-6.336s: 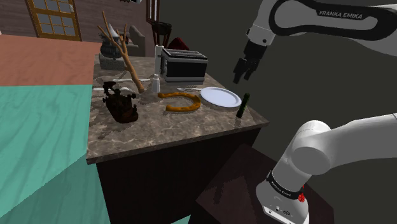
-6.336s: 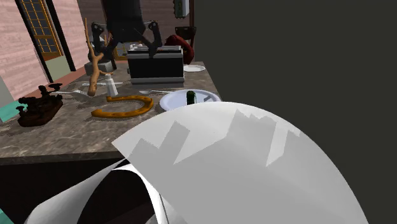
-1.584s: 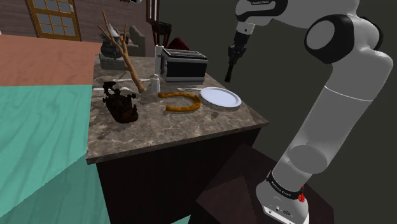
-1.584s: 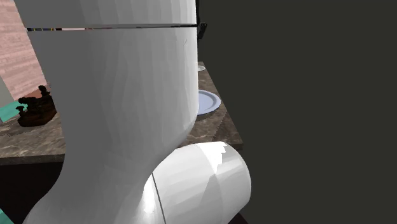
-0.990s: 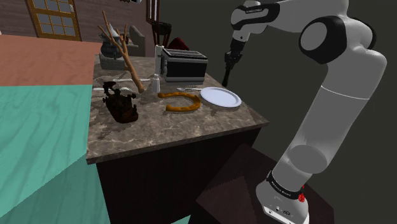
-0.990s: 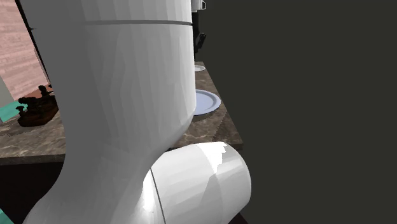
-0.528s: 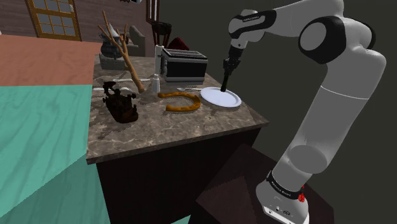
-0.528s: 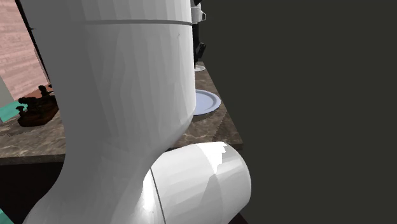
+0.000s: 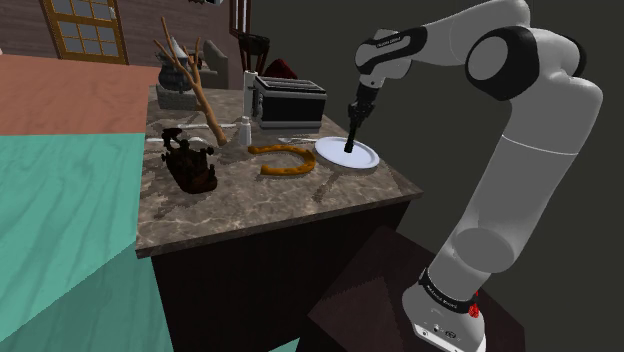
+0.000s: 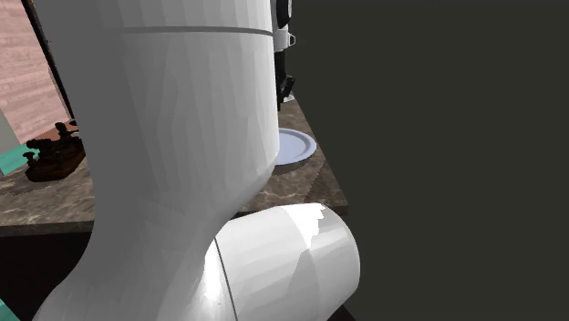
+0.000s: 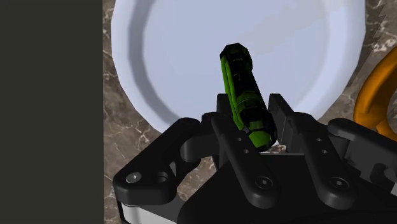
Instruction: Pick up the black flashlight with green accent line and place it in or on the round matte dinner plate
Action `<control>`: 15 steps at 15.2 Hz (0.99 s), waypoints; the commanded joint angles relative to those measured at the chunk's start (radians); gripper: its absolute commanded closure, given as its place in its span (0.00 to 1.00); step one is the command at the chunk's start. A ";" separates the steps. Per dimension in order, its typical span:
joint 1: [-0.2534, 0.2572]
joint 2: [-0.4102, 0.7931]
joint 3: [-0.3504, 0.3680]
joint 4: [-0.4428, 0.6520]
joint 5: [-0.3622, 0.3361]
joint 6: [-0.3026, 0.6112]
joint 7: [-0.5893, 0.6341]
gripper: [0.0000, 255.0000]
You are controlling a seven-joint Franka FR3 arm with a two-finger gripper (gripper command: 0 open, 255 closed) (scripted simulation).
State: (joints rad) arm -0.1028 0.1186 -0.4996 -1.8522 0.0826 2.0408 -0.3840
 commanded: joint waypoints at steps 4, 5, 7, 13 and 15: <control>0.001 0.000 0.000 -0.006 0.000 0.007 0.000 1.00; 0.001 0.000 0.000 -0.006 0.000 0.007 0.000 1.00; 0.001 0.000 0.000 -0.006 0.000 0.007 0.000 0.00; 0.002 -0.011 0.000 0.015 -0.007 -0.024 0.005 0.00; 0.004 -0.030 -0.001 0.060 -0.019 -0.086 0.013 0.00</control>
State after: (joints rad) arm -0.1021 0.0946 -0.5023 -1.8169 0.0691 1.9867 -0.3786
